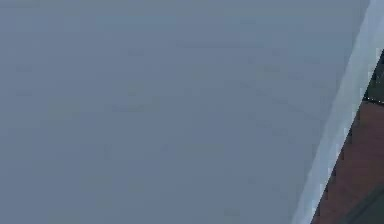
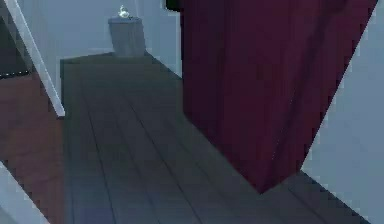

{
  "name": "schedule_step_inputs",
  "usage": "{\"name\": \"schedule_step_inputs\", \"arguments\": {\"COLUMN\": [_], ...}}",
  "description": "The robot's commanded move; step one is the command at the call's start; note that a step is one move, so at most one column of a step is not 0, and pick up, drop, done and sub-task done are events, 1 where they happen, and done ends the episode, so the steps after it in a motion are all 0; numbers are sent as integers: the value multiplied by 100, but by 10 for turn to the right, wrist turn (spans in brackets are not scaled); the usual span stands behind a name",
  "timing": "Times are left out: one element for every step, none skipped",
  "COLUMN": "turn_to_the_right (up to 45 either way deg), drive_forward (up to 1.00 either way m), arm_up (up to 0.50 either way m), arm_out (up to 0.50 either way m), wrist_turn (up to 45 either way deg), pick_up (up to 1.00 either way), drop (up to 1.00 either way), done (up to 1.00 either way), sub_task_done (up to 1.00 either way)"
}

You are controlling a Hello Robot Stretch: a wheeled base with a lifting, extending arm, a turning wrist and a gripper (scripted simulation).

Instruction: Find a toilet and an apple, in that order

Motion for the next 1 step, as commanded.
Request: {"name": "schedule_step_inputs", "arguments": {"turn_to_the_right": [450], "drive_forward": [0], "arm_up": [0], "arm_out": [0], "wrist_turn": [0], "pick_up": [0], "drop": [0], "done": [0], "sub_task_done": [0]}}
